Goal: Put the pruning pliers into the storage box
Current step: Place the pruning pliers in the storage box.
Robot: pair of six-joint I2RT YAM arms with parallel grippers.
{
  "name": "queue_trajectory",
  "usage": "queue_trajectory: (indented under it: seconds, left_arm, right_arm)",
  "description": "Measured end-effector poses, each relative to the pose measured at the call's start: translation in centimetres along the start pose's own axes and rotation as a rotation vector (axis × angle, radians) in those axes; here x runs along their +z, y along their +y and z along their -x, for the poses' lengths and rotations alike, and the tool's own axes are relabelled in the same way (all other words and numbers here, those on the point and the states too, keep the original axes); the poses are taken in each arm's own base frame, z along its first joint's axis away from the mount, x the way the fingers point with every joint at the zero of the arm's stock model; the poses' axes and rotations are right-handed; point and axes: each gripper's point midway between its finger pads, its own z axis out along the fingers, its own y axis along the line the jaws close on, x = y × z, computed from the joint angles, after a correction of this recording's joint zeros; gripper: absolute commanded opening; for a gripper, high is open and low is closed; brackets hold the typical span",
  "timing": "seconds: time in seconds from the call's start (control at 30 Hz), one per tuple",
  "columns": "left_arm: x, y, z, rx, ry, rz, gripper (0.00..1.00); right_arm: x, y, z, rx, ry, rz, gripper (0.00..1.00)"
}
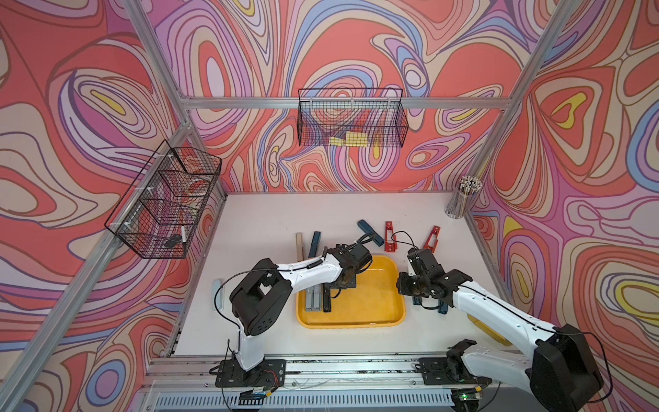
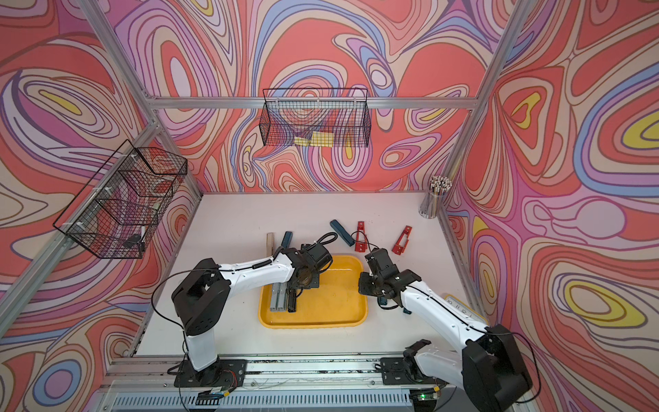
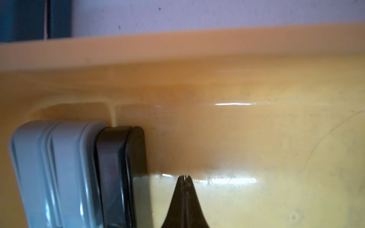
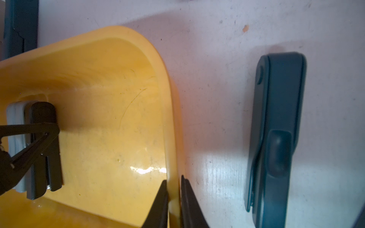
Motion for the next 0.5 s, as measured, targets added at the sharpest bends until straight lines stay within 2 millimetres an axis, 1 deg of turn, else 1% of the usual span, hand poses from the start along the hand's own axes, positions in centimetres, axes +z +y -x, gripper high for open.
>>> queue_trajectory:
  seconds: [0.3,0.5]
  left_arm:
    - [0.6,1.0,-0.6,0.001,0.002,0.036,0.00]
    - [0.7,1.2,-0.7,-0.006,0.003,0.044,0.00]
  right_arm:
    - [0.3,-0.2,-0.7,0.003,0.020,0.004,0.17]
    - [0.4,0.1,-0.7,0.007,0.017,0.024,0.17]
